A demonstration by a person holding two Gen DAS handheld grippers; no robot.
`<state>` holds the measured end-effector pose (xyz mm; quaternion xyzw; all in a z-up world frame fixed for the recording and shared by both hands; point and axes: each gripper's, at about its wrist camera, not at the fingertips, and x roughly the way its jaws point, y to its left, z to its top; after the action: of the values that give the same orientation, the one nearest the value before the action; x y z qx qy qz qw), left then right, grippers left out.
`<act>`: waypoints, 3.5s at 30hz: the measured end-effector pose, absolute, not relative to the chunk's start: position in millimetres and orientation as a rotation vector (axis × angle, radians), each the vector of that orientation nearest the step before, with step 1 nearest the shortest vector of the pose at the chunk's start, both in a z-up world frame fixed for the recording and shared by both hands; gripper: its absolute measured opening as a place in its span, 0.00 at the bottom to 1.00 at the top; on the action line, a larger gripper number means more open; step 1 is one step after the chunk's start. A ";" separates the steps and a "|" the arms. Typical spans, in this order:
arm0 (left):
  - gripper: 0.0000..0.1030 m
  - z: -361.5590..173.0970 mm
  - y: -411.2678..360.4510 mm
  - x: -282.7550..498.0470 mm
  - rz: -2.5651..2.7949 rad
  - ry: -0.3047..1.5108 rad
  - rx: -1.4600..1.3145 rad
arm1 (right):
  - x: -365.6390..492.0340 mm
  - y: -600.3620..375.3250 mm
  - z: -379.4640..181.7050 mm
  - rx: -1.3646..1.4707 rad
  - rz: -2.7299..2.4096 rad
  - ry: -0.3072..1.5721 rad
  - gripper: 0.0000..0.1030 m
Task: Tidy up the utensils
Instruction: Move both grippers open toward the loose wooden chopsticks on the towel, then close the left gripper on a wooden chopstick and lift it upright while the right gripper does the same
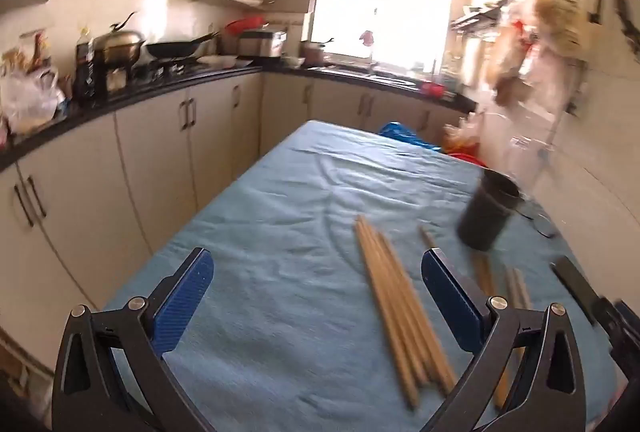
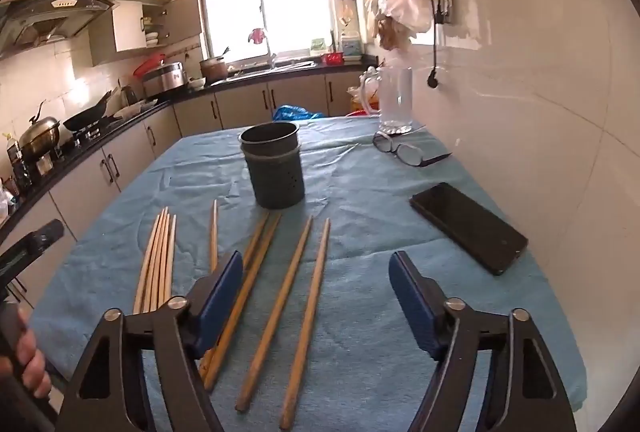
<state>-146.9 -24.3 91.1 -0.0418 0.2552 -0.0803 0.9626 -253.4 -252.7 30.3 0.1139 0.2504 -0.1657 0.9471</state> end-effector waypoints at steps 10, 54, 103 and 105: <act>1.00 93.0 -50.0 -171.3 -0.230 0.503 0.022 | -265.1 -257.2 28.4 0.247 -0.328 0.525 0.61; 1.00 72.6 -55.7 -157.8 -0.199 0.599 0.078 | -251.7 -255.2 14.8 0.264 -0.271 0.626 0.57; 0.12 19.8 -80.4 44.5 -0.329 1.227 -0.044 | -158.4 -342.9 -5.8 0.516 -0.195 0.957 0.43; 0.12 20.2 -76.3 42.9 -0.338 1.230 -0.045 | -157.5 -346.1 -6.3 0.524 -0.201 0.962 0.43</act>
<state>42.9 -76.3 20.2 -0.0209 0.5742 -0.1578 0.8031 -157.5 -346.1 -6.3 0.2486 0.4565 -0.0954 0.8490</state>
